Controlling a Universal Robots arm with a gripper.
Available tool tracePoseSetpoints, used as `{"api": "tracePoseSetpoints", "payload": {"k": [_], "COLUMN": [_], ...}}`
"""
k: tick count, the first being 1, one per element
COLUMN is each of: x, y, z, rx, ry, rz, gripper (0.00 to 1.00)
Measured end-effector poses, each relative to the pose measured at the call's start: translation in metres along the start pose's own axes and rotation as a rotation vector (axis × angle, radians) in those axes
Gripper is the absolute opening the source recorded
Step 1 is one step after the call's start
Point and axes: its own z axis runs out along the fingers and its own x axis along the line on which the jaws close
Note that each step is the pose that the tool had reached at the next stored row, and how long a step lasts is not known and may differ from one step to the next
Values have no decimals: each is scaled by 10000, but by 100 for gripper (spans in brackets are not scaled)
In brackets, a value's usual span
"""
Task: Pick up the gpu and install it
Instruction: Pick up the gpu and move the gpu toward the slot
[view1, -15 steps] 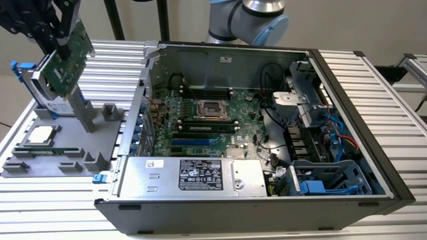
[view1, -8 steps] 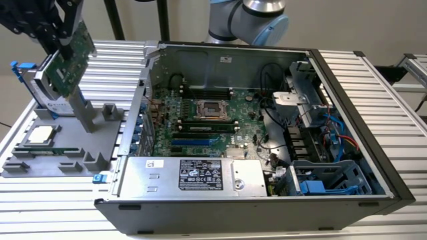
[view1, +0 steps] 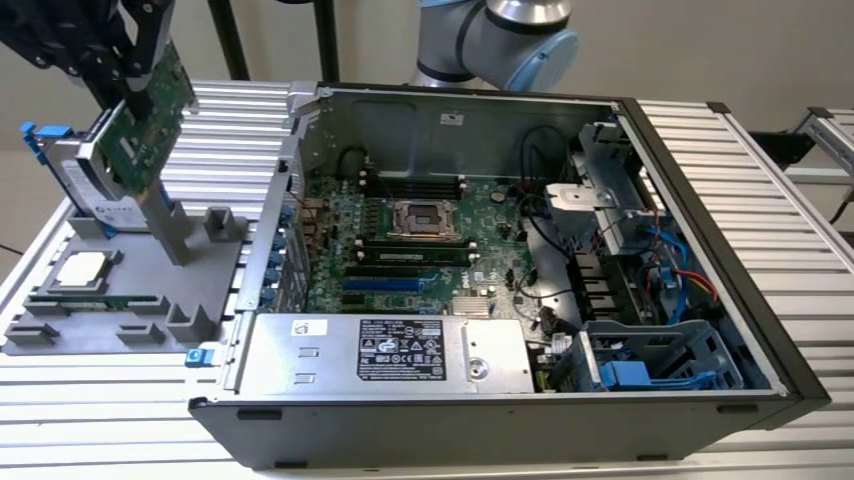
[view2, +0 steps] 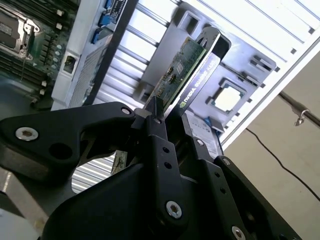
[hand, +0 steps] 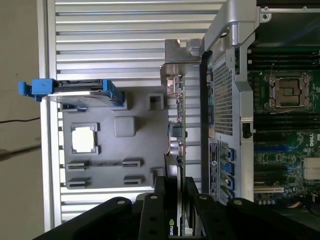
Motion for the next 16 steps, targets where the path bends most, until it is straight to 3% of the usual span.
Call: {"api": "tracePoseSetpoints", "payload": {"k": [16], "x": [-99], "y": [4], "z": [4], "rx": [-1], "ry": [0], "rz": [0], "gripper": [0]}}
